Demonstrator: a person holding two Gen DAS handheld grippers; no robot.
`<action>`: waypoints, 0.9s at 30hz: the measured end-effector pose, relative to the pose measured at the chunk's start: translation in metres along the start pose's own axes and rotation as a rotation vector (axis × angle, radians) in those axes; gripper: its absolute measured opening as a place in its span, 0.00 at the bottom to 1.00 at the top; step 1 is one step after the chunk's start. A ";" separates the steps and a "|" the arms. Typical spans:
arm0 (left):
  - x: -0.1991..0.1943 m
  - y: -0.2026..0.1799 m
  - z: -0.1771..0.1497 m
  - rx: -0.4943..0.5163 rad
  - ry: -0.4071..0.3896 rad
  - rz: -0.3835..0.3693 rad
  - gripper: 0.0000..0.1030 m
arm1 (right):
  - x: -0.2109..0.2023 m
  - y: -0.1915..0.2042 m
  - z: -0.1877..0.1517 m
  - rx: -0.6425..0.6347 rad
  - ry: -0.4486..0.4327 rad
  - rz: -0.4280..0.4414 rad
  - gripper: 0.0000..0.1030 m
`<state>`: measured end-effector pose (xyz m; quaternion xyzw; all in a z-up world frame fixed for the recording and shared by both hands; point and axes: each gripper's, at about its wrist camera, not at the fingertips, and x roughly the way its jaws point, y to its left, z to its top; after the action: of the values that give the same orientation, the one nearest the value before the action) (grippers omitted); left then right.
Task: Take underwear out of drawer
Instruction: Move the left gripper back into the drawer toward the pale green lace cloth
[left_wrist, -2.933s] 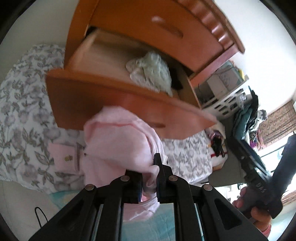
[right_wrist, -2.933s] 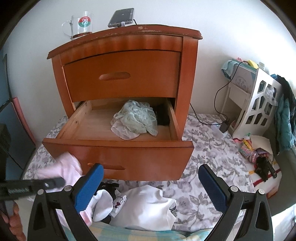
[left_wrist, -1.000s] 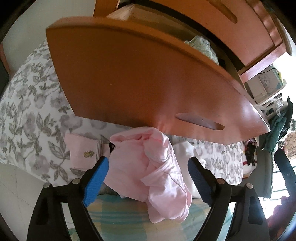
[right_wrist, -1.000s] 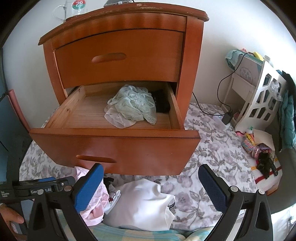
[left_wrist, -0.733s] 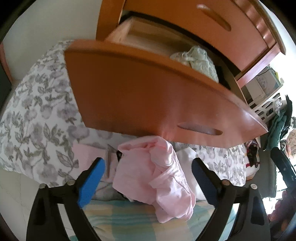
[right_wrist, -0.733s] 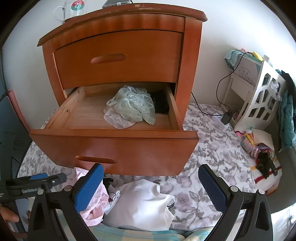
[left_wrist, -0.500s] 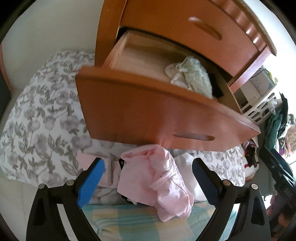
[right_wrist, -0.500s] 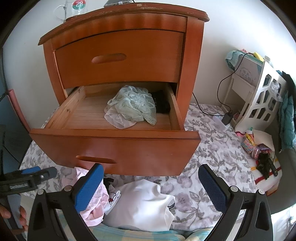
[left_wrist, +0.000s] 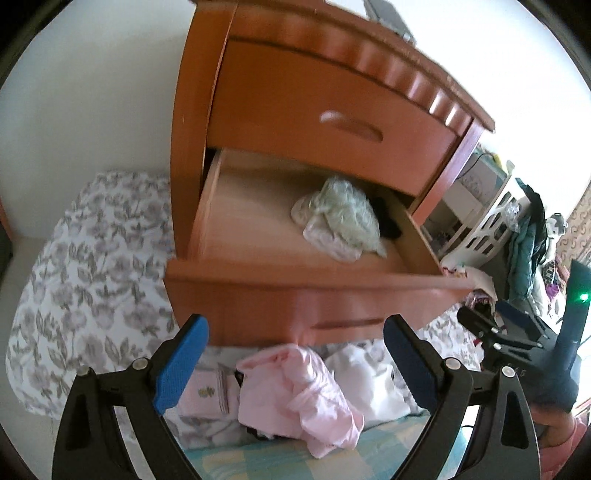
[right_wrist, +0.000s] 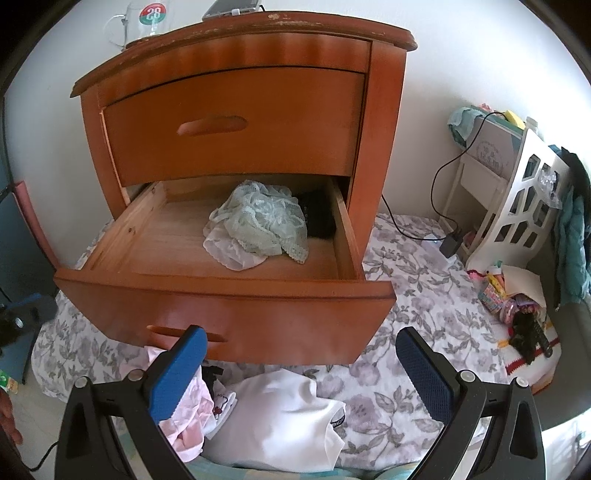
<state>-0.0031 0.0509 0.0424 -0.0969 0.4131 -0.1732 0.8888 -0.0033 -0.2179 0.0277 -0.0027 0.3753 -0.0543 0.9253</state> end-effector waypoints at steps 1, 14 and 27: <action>-0.002 0.001 0.004 0.004 -0.015 0.005 0.93 | 0.001 0.000 0.001 0.000 -0.001 -0.001 1.00; 0.011 0.013 0.026 0.022 -0.037 0.072 0.93 | 0.018 -0.003 0.021 0.002 -0.017 -0.017 1.00; 0.046 0.015 0.047 0.044 0.005 0.097 0.93 | 0.046 -0.015 0.040 0.019 -0.016 -0.043 1.00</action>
<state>0.0643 0.0479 0.0359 -0.0568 0.4158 -0.1394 0.8969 0.0557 -0.2393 0.0245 -0.0022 0.3674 -0.0780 0.9268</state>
